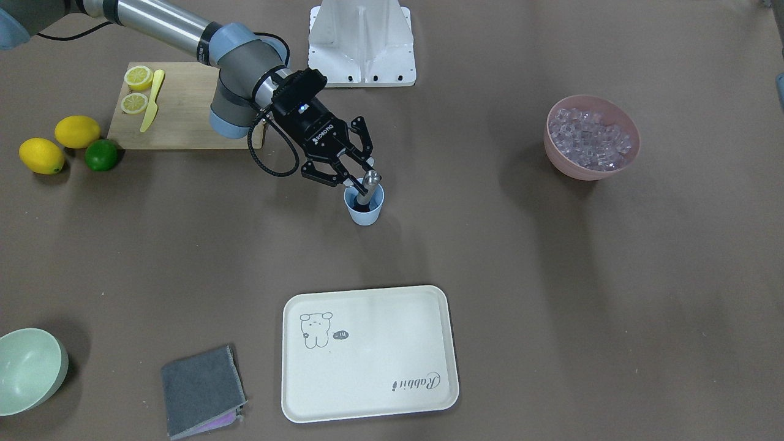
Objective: Mash ice and strawberries in cup
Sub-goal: 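Press the muddler up and down inside the cup with the right gripper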
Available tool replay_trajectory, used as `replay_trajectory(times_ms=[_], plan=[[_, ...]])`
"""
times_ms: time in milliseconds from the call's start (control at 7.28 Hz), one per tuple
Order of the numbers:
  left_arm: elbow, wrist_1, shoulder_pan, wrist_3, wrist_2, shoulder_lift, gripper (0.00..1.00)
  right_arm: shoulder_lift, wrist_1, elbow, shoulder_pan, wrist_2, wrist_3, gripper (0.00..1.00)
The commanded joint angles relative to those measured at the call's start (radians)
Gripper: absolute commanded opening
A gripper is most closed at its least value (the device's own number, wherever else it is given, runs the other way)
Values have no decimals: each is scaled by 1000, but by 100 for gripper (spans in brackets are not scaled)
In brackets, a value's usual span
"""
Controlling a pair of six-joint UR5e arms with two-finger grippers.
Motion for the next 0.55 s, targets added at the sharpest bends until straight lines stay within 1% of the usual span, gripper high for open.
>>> replay_trajectory(times_ms=[0, 412], plan=[[0, 1, 2, 0, 0, 0, 98, 0, 1, -1, -5, -1, 2, 0], [0, 1, 2, 0, 0, -2, 98, 14, 1, 0, -8, -2, 4, 0]])
